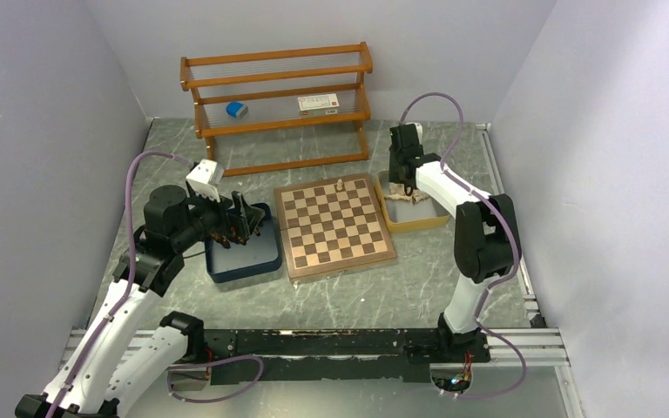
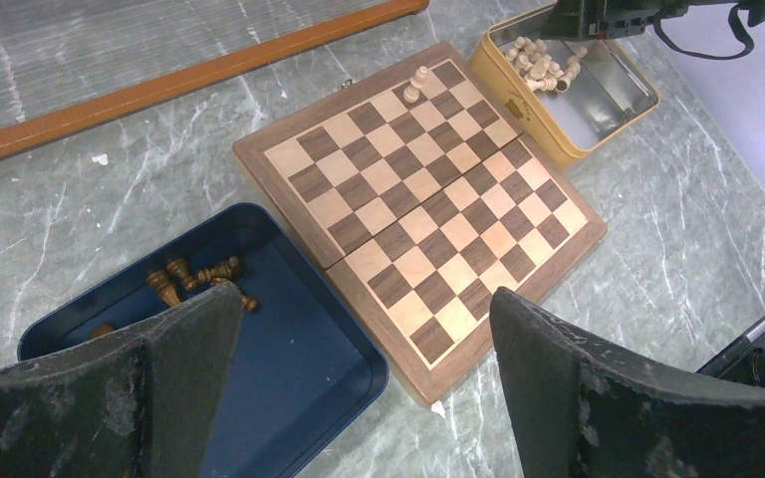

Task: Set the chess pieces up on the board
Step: Pick up the chess piece from the storage box.

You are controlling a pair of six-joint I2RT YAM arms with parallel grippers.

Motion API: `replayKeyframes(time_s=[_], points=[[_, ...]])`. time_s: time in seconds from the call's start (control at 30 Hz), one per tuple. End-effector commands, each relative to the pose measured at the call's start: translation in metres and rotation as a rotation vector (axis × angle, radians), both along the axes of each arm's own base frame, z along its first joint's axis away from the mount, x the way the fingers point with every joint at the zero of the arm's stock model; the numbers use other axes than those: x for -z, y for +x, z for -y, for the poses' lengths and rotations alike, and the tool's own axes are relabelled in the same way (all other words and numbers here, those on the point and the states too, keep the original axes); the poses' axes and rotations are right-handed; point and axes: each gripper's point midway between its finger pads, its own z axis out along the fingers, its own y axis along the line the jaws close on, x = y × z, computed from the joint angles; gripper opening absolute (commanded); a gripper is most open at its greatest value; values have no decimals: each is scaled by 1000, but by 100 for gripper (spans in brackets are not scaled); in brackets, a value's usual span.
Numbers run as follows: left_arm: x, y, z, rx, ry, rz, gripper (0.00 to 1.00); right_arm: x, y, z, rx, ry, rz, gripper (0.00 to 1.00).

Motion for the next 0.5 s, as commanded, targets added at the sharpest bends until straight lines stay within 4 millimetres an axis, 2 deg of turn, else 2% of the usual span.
replayKeyframes(time_s=[0.0,0.3,0.47], points=[[0,-1,3,10,-6,7,99,18,4,9,-22,-9,-44,35],[0,-1,3,10,-7,6,99,44,1,19,-37,-31,-112,35],[0,-1,3,12,-7,4,99,49,0,22,-35,-43,-123,33]])
